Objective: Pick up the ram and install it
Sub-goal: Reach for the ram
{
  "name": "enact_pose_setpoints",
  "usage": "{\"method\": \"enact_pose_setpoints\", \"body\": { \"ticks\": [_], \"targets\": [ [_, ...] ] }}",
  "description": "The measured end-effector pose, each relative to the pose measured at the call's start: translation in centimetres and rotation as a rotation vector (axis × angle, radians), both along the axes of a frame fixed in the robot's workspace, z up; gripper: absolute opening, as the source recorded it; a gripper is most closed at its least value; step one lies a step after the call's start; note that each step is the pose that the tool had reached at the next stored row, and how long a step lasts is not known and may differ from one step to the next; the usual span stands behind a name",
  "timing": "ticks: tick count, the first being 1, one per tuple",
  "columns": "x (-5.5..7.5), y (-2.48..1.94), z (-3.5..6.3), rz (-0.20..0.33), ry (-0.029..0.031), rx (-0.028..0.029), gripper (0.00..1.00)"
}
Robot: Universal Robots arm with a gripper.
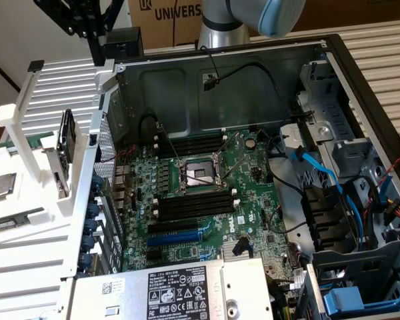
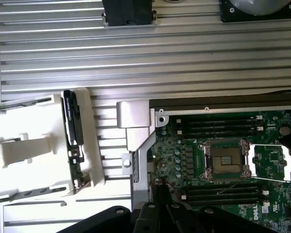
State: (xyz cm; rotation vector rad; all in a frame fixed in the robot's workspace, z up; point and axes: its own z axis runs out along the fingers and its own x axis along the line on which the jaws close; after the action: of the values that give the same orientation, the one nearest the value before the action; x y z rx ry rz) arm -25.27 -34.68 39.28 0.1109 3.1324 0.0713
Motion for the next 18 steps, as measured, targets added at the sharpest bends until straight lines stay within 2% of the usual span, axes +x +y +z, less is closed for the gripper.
{"method": "enact_pose_setpoints", "body": {
  "ticks": [4, 6, 7, 11, 16, 18],
  "targets": [
    [-1.4, 0.12, 0.02, 0.0, 0.0182, 0.0025, 0.11],
    [-2.1, 0.22, 0.02, 0.0, 0.0248, 0.0034, 0.11],
    [-2.9, 0.39, 0.02, 0.0, 0.0283, 0.0037, 0.11],
    [-4.3, 0.91, 0.02, 0.0, 0.0315, 0.0037, 0.11],
    [-6.6, 1.03, 0.02, 0.0, 0.0328, 0.0058, 0.11],
    [-8.0, 1.1, 0.02, 0.0, 0.0332, 0.0063, 0.11]
  ]
}}
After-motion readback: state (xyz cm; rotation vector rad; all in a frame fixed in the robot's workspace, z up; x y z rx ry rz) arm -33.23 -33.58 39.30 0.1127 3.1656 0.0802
